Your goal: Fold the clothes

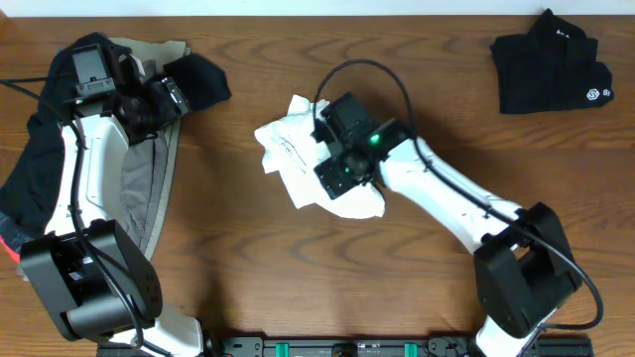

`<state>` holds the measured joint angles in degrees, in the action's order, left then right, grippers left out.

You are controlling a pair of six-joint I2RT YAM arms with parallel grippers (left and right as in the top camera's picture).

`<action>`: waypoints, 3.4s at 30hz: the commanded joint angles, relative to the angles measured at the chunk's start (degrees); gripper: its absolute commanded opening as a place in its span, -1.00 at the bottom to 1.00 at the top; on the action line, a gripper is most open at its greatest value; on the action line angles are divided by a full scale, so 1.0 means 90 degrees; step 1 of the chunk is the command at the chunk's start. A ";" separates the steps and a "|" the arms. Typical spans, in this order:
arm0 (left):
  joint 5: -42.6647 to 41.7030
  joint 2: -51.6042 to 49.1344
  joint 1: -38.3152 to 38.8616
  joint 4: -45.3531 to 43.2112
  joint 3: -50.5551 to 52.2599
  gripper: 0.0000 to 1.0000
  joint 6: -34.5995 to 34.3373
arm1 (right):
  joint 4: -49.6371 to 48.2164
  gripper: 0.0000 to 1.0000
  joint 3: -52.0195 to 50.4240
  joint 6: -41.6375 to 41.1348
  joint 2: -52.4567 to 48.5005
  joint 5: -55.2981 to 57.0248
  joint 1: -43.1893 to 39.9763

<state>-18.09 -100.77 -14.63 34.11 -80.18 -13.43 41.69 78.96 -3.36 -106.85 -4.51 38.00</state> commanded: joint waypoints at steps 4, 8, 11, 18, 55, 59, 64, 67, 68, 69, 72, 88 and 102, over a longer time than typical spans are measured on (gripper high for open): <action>-0.0080 -0.0044 -0.0005 0.0056 0.0027 0.74 0.0083 | -0.0787 0.46 -0.0080 0.0755 0.0049 0.1479 0.0736; -0.0080 -0.0044 -0.0005 0.0063 0.0027 0.74 0.0083 | -0.1139 0.37 -0.0080 0.0712 -0.0044 0.1367 0.0823; -0.0080 -0.0044 -0.0010 0.0066 0.0027 0.75 0.0080 | -0.1277 0.23 -0.0080 0.0197 -0.0255 0.1236 0.0823; -0.0078 -0.0044 -0.0010 0.0153 0.0027 0.74 0.0083 | -0.1280 0.07 -0.0036 -0.0291 -0.0415 0.1336 0.0821; 0.0260 -0.0044 -0.0010 0.0515 0.0027 0.74 0.0083 | -0.1280 -0.06 0.0585 -0.2795 -0.1132 0.1321 0.0855; 0.0260 -0.0046 -0.0010 0.0612 0.0027 0.74 0.0083 | -0.1173 -0.34 0.0585 -0.2795 -0.1132 0.1379 0.0855; 0.0257 -0.0046 -0.0010 0.0614 0.0027 0.74 0.0083 | -0.1137 -0.81 0.0588 -0.2807 -0.1129 0.1433 0.0855; 0.0257 -0.0044 -0.0010 0.0622 0.0027 0.74 0.0083 | -0.1095 -0.97 0.0699 -0.2681 -0.1112 0.1348 0.0865; 0.0257 -0.0046 -0.0010 0.0622 0.0027 0.74 0.0083 | -0.1042 -0.97 0.0772 -0.2608 -0.1090 0.1277 0.0867; 0.0257 -0.0044 -0.0010 0.0622 0.0027 0.74 0.0083 | -0.0979 -0.97 0.0855 -0.2572 -0.1078 0.1239 0.0874; 0.0257 -0.0044 -0.0010 0.0622 0.0027 0.74 0.0083 | -0.0755 -0.97 0.1137 -0.2380 -0.1054 0.1207 0.0964; 0.0257 -0.0044 -0.0010 0.0636 0.0027 0.74 0.0085 | -0.0614 0.86 0.1435 -0.1649 -0.1234 0.0976 0.1644; 0.0257 -0.0044 -0.0010 0.0661 0.0027 0.74 0.0085 | 0.0240 -0.24 0.1712 -0.1333 -0.0432 -0.0891 -0.0185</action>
<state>-16.29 -100.77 -14.63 39.88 -80.18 -13.43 42.57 94.70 -18.31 -109.45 -4.16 38.24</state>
